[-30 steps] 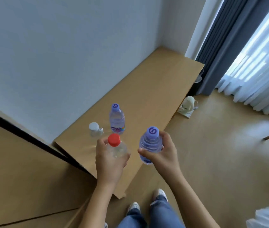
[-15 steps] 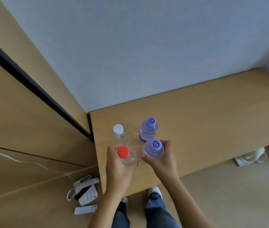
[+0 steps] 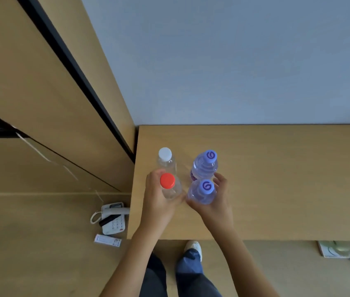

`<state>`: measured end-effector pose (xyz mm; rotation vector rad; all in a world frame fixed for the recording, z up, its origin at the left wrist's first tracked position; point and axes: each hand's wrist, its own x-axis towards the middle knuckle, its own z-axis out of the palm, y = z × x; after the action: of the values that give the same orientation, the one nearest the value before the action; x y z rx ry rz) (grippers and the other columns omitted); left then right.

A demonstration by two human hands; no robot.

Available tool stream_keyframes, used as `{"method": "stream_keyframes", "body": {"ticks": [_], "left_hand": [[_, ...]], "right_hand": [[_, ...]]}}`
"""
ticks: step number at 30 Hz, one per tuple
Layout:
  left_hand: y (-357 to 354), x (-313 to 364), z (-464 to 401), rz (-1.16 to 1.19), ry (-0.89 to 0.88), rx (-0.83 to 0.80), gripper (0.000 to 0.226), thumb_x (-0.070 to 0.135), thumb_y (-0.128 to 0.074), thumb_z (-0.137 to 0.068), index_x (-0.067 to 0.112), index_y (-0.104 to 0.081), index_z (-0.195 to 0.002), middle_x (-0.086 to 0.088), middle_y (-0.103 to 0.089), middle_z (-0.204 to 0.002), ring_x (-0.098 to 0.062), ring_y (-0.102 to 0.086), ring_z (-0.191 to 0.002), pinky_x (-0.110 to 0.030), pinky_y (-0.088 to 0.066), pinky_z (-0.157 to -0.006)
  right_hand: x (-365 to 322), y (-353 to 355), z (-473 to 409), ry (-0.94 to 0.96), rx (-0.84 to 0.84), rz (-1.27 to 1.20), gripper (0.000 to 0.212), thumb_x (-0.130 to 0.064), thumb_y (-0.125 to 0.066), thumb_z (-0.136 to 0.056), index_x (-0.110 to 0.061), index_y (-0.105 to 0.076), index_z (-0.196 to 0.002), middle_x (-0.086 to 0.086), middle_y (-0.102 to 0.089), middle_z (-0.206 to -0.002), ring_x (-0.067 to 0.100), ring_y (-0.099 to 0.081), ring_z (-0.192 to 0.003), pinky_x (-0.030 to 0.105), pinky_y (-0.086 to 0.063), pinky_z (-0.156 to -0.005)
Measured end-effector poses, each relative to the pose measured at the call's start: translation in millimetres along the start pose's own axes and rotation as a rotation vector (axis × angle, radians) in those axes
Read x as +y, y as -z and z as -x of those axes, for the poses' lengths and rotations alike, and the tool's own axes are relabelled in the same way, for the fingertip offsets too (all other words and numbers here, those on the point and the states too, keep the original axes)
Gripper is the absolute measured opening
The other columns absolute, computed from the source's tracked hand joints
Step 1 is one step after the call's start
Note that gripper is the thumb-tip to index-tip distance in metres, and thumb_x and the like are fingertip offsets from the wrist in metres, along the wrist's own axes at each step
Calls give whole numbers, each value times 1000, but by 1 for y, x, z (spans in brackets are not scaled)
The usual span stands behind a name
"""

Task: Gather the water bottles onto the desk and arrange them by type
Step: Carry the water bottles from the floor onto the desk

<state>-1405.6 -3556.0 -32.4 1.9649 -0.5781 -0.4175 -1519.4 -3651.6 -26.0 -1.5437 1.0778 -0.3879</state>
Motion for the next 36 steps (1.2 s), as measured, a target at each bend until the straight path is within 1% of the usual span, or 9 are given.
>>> {"method": "stream_keyframes", "body": {"ticks": [3,5,11,13,18,21,28,31,36], "left_hand": [[8,5,2,12,-2,-2,69,23,-91,-65,47,-45,-110,16,-56,-113,5,-55,-105,-6,-41,-84],[20,9,5,68,22,-18,66,34,-88,-70,44,-46,-120,22,-53,-122,11,-50,-114,-2,-36,-87],[96,15,27,161,-15,44,61,60,-76,-74,49,-43,-124,45,-47,-123,20,-40,-123,3,-29,-93],[133,9,36,157,-18,88,65,66,-71,-75,44,-45,-131,38,-47,-131,17,-38,-127,-3,-28,-97],[253,-37,75,172,26,290,58,51,-72,-85,34,-48,-135,24,-50,-138,10,-40,-132,-7,-29,-102],[342,-80,110,149,78,409,56,50,-73,-83,35,-50,-132,25,-52,-135,12,-42,-129,-2,-30,-99],[533,-163,223,76,239,856,47,47,-68,-77,39,-52,-119,31,-57,-122,10,-50,-122,-16,-38,-103],[586,-188,268,75,322,1040,45,42,-70,-79,36,-54,-121,22,-59,-125,8,-52,-121,-27,-39,-107],[644,-226,302,56,448,1227,49,48,-69,-78,33,-55,-122,20,-60,-126,4,-54,-121,-31,-42,-107]], "right_hand": [[-15,7,9,123,59,31,86,-22,-87,-69,-32,-36,-137,-17,-42,-131,-17,-44,-110,3,-40,-77],[-29,9,16,236,139,34,79,-16,-85,-72,-36,-38,-132,-23,-44,-127,-24,-41,-110,-4,-35,-78],[-87,-27,41,496,171,19,72,-23,-82,-76,-23,-41,-135,-11,-48,-130,-5,-45,-120,0,-35,-89],[-107,-59,54,546,121,24,70,-21,-80,-79,-22,-41,-136,-10,-48,-134,0,-45,-126,8,-35,-96],[-135,-177,111,609,-128,7,69,-20,-81,-80,-24,-41,-137,-14,-49,-134,2,-47,-129,29,-41,-107],[-143,-265,157,584,-308,-9,68,-20,-81,-80,-28,-43,-135,-19,-49,-133,-3,-46,-127,27,-40,-109],[-160,-456,277,572,-782,14,69,-26,-80,-80,-30,-41,-136,-19,-47,-137,1,-44,-131,24,-37,-107],[-167,-522,315,576,-960,43,69,-20,-82,-78,-33,-42,-133,-27,-46,-132,2,-45,-130,28,-37,-111],[-176,-621,353,596,-1157,113,70,-20,-82,-79,-28,-44,-137,-13,-49,-138,5,-47,-129,34,-38,-113]]}}
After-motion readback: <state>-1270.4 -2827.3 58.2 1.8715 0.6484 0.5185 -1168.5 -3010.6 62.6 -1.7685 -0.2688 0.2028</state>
